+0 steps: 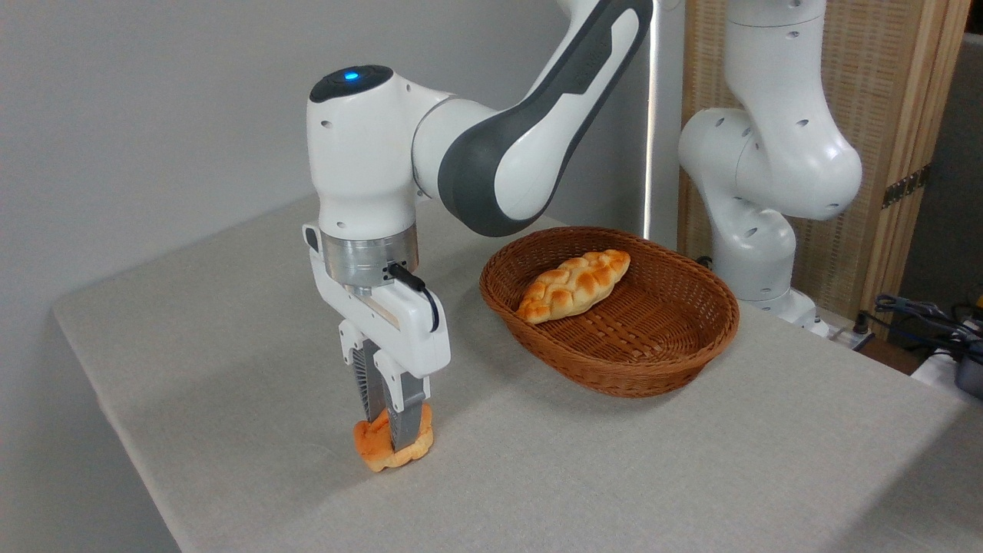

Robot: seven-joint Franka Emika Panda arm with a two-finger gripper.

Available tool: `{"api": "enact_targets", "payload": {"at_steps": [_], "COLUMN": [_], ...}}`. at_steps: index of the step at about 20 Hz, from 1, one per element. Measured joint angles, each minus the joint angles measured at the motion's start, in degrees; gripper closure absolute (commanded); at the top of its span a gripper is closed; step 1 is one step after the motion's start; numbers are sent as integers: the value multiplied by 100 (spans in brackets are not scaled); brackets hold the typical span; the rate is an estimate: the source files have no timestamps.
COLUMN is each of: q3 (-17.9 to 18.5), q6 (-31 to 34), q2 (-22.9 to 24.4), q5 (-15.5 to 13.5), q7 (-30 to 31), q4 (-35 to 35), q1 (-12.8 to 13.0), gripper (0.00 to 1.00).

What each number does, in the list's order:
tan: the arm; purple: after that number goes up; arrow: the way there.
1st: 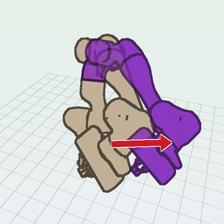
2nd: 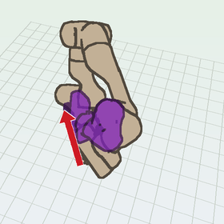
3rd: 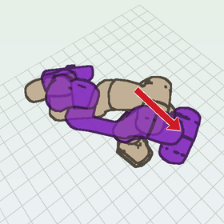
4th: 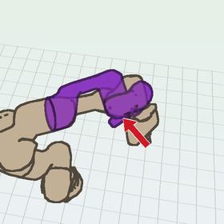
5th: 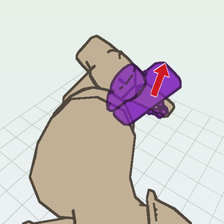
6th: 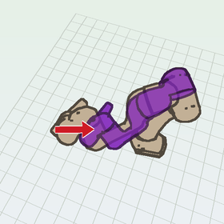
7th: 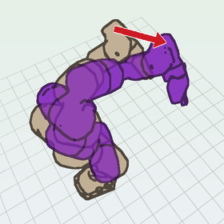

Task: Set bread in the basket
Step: 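Close the gripper on the orange bun and grip it, then lift the bun and carry it over the wicker basket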

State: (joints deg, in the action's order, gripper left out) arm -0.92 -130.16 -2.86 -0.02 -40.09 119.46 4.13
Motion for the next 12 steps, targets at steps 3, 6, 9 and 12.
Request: {"api": "enact_targets", "payload": {"at_steps": [3,6,9,12], "q3": [0,12,71,280], "q6": [37,649,1721,2781], "q2": [3,156,774,1566], "q5": [0,0,0,0], "q7": [0,-33,-444,-1049], "q4": [-10,-206,-398,-394], "q1": [-2,-7,-8,-16], "gripper": [75,75,75,72]}}
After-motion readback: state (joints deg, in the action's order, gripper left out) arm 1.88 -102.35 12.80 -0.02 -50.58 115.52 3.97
